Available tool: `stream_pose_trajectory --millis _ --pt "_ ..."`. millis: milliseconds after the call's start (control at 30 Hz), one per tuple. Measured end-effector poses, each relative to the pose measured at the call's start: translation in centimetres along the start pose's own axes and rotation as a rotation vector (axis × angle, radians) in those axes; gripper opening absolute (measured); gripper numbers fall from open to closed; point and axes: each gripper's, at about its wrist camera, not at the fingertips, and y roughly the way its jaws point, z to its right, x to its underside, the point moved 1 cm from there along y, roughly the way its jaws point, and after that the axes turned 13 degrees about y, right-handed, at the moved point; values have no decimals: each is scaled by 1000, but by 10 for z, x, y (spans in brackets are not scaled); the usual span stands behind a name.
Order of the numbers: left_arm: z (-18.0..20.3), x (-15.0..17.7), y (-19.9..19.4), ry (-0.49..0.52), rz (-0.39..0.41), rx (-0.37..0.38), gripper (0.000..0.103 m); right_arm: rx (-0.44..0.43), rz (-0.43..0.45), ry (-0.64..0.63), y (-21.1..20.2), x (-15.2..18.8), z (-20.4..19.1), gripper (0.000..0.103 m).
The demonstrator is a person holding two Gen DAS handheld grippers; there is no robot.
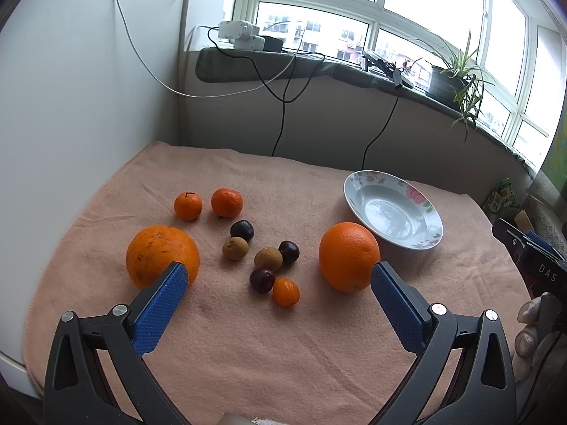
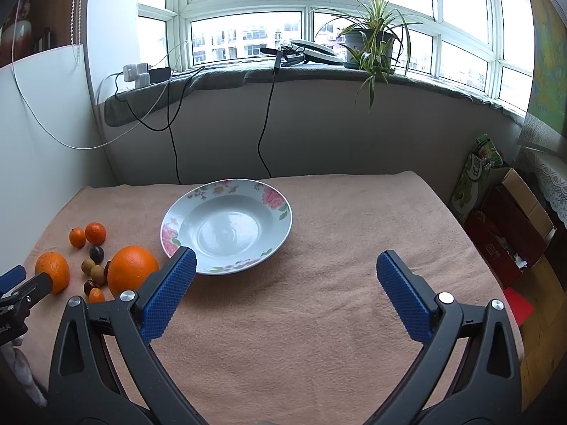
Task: Organize fruits
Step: 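Move the right tool to the large orange and close around it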
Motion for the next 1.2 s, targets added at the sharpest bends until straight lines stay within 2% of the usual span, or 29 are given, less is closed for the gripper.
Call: stream_pose_trajectory --millis 200,500,667,733,933,1033,1200 --pt "-3 3 10 -22 -24 42 102 -39 -37 6 10 2 1 103" --pt "-1 9 30 -54 -62 151 100 -203 -169 28 32 11 -11 103" --pt "4 7 37 -47 -63 224 93 -312 -259 53 45 17 -22 103" --pt "6 5 39 -43 -64 248 86 -347 -283 53 48 19 -29 103" --pt "14 2 49 -40 -77 330 84 -465 -399 72 61 26 -48 103" --pt "16 1 54 -33 -87 343 82 -505 -454 80 71 30 -56 103" --pt "20 1 64 -21 -106 369 80 -543 -545 97 90 34 -67 90"
